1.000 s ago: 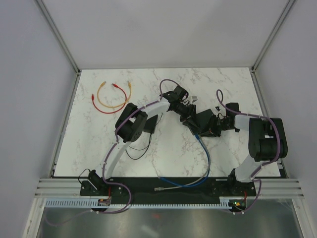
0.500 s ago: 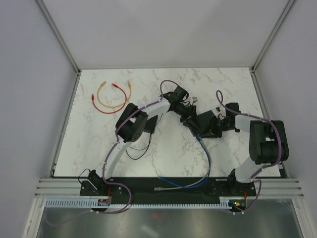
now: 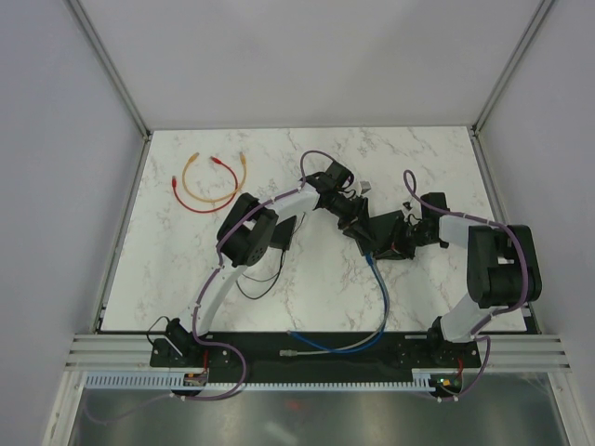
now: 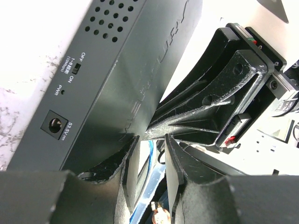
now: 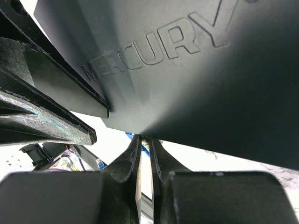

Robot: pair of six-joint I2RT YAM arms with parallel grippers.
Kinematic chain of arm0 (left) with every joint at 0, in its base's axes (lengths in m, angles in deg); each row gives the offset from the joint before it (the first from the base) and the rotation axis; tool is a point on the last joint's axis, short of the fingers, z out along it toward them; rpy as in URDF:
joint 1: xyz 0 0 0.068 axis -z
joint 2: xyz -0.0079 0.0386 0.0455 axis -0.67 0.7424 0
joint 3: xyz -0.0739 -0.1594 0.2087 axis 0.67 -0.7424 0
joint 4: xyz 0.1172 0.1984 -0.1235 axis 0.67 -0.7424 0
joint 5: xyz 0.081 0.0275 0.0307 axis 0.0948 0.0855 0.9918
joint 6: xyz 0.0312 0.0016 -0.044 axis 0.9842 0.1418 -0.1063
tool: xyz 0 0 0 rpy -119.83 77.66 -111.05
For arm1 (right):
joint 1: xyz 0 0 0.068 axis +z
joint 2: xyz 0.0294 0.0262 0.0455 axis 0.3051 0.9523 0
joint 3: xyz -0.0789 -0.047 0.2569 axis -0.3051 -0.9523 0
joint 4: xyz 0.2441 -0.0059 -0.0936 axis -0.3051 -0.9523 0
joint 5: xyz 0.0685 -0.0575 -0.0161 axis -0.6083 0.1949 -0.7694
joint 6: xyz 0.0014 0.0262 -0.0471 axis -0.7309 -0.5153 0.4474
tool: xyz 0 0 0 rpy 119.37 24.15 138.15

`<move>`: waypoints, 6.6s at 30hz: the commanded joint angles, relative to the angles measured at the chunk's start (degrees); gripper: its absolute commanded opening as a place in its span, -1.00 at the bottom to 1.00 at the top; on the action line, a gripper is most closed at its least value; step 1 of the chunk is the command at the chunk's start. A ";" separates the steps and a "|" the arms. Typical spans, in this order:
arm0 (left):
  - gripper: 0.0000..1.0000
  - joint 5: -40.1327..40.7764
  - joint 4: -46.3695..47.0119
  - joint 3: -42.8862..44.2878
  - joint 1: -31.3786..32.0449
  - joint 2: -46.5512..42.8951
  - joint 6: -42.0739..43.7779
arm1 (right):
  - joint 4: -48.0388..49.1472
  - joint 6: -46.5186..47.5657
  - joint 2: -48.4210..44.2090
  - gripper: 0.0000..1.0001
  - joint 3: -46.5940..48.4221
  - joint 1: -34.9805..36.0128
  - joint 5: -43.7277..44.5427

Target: Pull the plug from the switch port

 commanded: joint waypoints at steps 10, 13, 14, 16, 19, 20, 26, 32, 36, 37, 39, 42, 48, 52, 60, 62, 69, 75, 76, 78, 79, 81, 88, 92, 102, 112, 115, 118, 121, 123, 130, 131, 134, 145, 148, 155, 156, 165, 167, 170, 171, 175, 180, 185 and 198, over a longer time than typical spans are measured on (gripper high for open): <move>-0.26 4.86 -2.48 -0.50 -0.52 2.23 0.83 | -8.89 1.78 -1.60 -1.00 1.78 0.89 14.33; -0.26 4.69 -2.48 -2.60 -0.52 1.53 1.35 | -10.56 2.12 -0.10 -1.00 5.57 0.54 17.40; -0.26 4.69 -2.48 -2.96 -0.52 1.44 1.44 | -10.65 2.21 0.77 -1.00 6.28 0.54 18.46; -0.26 4.78 -2.57 -4.01 -0.43 0.91 1.97 | -10.13 2.65 1.83 -1.00 7.86 0.54 19.52; -0.26 4.69 -2.57 -4.46 -0.52 0.65 2.15 | -6.28 3.00 2.97 -1.00 9.26 0.54 17.42; -0.26 4.69 -2.57 -4.46 -0.43 0.56 2.23 | -5.56 2.66 3.32 -1.00 9.71 0.54 16.89; -0.26 4.78 -2.57 -4.11 -0.43 0.73 1.97 | -5.11 2.65 7.45 -1.00 17.09 0.54 12.76; -0.26 4.78 -2.48 -4.02 -0.52 0.82 1.97 | -5.29 2.56 8.43 -0.98 18.50 0.54 9.15; -0.26 4.78 -2.48 -4.10 -0.69 0.82 2.06 | -4.94 2.83 4.04 -0.64 13.24 0.54 7.48; -0.26 4.78 -2.57 -4.11 -0.69 0.82 2.06 | -4.59 2.74 2.38 -0.55 12.27 0.54 6.96; -0.26 4.78 -2.48 -3.67 -0.78 0.91 1.97 | -2.15 2.31 1.40 -0.40 9.63 0.54 2.75; -0.25 4.43 -2.57 -3.40 -0.96 1.52 1.79 | 0.50 1.16 0.60 -0.27 7.25 0.54 -0.07; -0.26 4.07 -2.57 -4.19 -1.22 1.18 2.32 | 2.70 0.63 -0.37 -0.22 5.67 0.54 -0.95; -0.25 4.08 -2.57 -4.54 -1.48 0.82 2.59 | 3.76 1.68 3.06 -0.23 5.58 0.54 -2.27; -0.25 4.07 -2.57 -3.49 -1.48 1.35 2.06 | 4.03 4.23 5.44 -0.38 3.82 0.54 -1.92; -0.25 3.90 -2.48 -2.97 -1.48 1.70 1.88 | 4.03 4.67 4.82 -0.41 2.60 0.54 -1.57; -0.25 3.20 -2.48 -2.52 -1.92 2.76 1.44 | 4.38 5.29 1.13 -0.36 1.01 0.54 -2.19; -0.26 3.19 -2.48 -2.61 -2.10 2.93 1.36 | 4.73 4.85 0.25 -0.29 -0.31 0.54 -2.63; -0.25 3.11 -2.57 -2.70 -2.10 2.93 1.35 | 4.73 4.68 0.08 -0.28 -0.40 0.54 -2.80; -0.26 3.19 -2.48 -2.52 -2.10 2.84 1.27 | 4.99 4.59 0.42 -0.27 -0.40 0.54 -2.89; -0.25 3.19 -2.48 -2.52 -2.10 2.84 1.44 | 4.99 4.59 0.69 -0.26 -0.40 0.54 -2.89; -0.26 3.19 -2.48 -2.79 -2.10 2.84 1.36 | 4.99 4.41 0.95 -0.27 -0.40 0.54 -2.98; -0.26 3.28 -2.48 -2.96 -2.10 2.84 1.53 | 0.25 5.91 -1.94 -0.38 0.30 0.54 4.57; -0.26 3.28 -2.48 -2.96 -2.10 2.84 1.62 | -4.31 5.82 -2.74 -0.47 0.13 0.54 6.34; -0.26 4.34 -2.48 -4.45 -2.10 -0.22 2.85 | -15.39 3.01 -11.17 -0.31 4.52 0.54 15.46; -0.14 7.50 -5.20 -6.56 -2.19 -7.60 8.56 | -21.98 1.24 -10.92 0.05 7.51 8.62 29.45; -0.13 8.46 -6.35 -7.35 -2.36 -10.33 10.23 | -22.86 1.77 -9.07 0.06 8.83 9.76 32.26; -0.12 9.34 -7.14 -8.23 -2.54 -13.14 11.63 | -23.04 1.86 -8.97 0.05 9.27 10.03 35.25; -0.13 9.96 -7.32 -9.37 -2.72 -15.34 13.13 | -23.22 2.04 -8.98 0.04 10.49 9.94 37.18; -0.13 9.88 -7.32 -9.64 -2.72 -17.37 14.35 | -23.48 2.56 -7.58 0.04 11.64 10.03 38.49; 0.06 8.91 -7.23 -9.56 -2.80 -21.06 15.86 | -21.90 4.41 -1.34 -0.02 14.37 9.94 39.12; 0.09 8.39 -7.23 -9.64 -2.72 -21.50 16.03 | -21.73 4.67 -0.20 -0.04 14.54 9.94 40.08; 0.13 7.06 -7.23 -9.90 -2.72 -23.08 16.38 | -21.73 5.38 0.78 -0.11 15.25 9.77 40.44; 0.23 5.66 -5.91 -10.70 -2.80 -28.35 18.14 | -20.50 7.13 1.04 -0.63 13.93 8.62 38.68; 0.32 3.56 -3.72 -10.70 -2.80 -29.58 17.70 | -21.72 7.22 -0.62 -0.86 15.42 8.54 38.33; 0.43 -2.51 3.40 -10.35 -2.80 -32.31 15.25 | -28.93 5.38 -7.39 -1.00 29.89 8.62 31.83; 0.43 -3.65 4.28 -10.26 -2.89 -32.49 15.24 | -30.59 4.68 -7.92 -1.00 31.67 8.71 31.04; 0.66 -1.57 5.60 -13.50 -1.93 -35.74 17.09 | -35.79 0.64 -12.05 -1.00 48.72 8.62 21.47; 0.67 0.73 5.69 -14.56 -0.96 -36.27 17.61 | -35.88 -1.12 -12.32 -1.00 51.35 8.62 19.27; 0.68 0.21 5.69 -15.70 0.62 -36.35 18.40 | -35.79 -2.79 -12.41 -1.00 53.99 8.54 16.80; 0.68 -0.05 5.69 -15.97 1.06 -36.53 18.58 | -35.88 -2.97 -12.49 -1.00 54.53 8.54 16.45; 0.58 -0.67 5.69 -18.34 4.04 -36.79 20.16 | -35.70 -3.85 -12.32 -1.00 56.64 8.10 16.53; 0.54 -0.41 4.64 -18.70 5.02 -35.83 21.21 | -34.47 -7.01 -12.32 -1.00 57.26 7.74 13.11; 0.02 -0.41 3.06 -18.16 5.02 -34.16 21.13 | -33.51 -9.12 -12.67 -1.00 57.96 6.96 11.27; 0.00 2.93 1.29 -18.26 4.93 -35.39 21.92 | -32.10 -12.63 -13.81 -1.00 57.70 5.72 7.39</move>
